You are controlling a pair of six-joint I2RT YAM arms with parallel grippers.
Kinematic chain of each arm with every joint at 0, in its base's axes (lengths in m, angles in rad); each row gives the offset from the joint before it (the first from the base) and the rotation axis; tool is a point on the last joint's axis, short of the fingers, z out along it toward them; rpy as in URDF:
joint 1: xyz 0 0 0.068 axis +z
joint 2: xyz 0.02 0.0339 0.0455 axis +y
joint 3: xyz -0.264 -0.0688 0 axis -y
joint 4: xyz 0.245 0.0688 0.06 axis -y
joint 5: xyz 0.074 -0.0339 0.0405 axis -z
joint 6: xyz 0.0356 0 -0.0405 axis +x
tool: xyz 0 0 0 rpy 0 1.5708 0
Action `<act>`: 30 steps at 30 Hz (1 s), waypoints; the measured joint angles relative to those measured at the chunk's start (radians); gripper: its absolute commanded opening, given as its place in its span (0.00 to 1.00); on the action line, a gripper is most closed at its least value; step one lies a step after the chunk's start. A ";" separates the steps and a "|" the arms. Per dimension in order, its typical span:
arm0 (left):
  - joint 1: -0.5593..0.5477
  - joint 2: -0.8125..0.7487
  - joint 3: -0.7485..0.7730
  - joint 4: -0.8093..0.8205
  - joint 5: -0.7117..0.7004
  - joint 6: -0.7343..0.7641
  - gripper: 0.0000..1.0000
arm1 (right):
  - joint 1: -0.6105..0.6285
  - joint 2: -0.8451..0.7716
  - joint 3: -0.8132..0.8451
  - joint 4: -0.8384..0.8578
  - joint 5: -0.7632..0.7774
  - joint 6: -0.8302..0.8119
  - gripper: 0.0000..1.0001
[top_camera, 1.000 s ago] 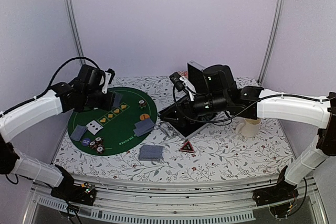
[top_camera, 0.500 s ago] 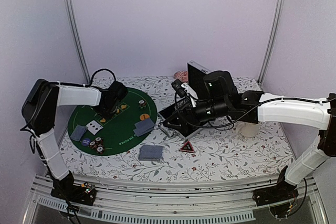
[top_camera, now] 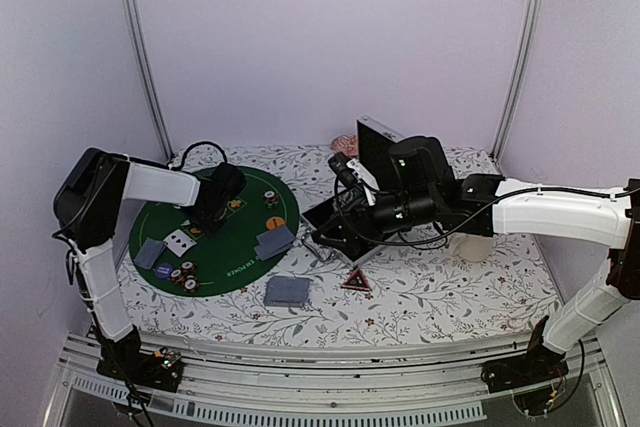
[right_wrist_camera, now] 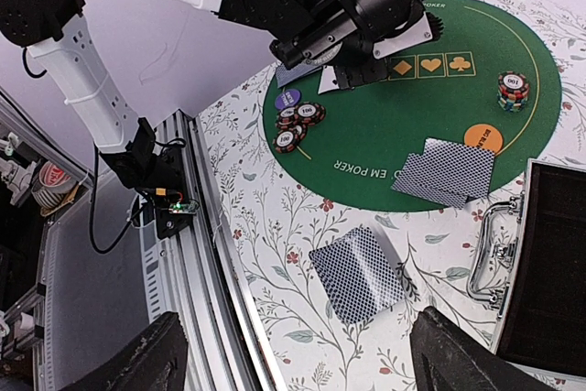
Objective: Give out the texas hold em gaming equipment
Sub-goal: Flop the poker card into the community card area.
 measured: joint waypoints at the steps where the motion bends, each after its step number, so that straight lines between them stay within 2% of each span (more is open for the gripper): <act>1: 0.000 0.000 -0.003 -0.001 0.014 -0.002 0.00 | 0.000 0.000 0.000 0.000 0.000 0.000 0.86; 12: -0.001 0.066 -0.004 -0.056 0.095 -0.045 0.00 | 0.000 0.000 0.000 0.000 0.000 0.000 0.87; 30: -0.016 0.065 -0.013 -0.059 0.105 -0.062 0.00 | 0.000 0.000 0.000 0.000 0.001 0.000 0.87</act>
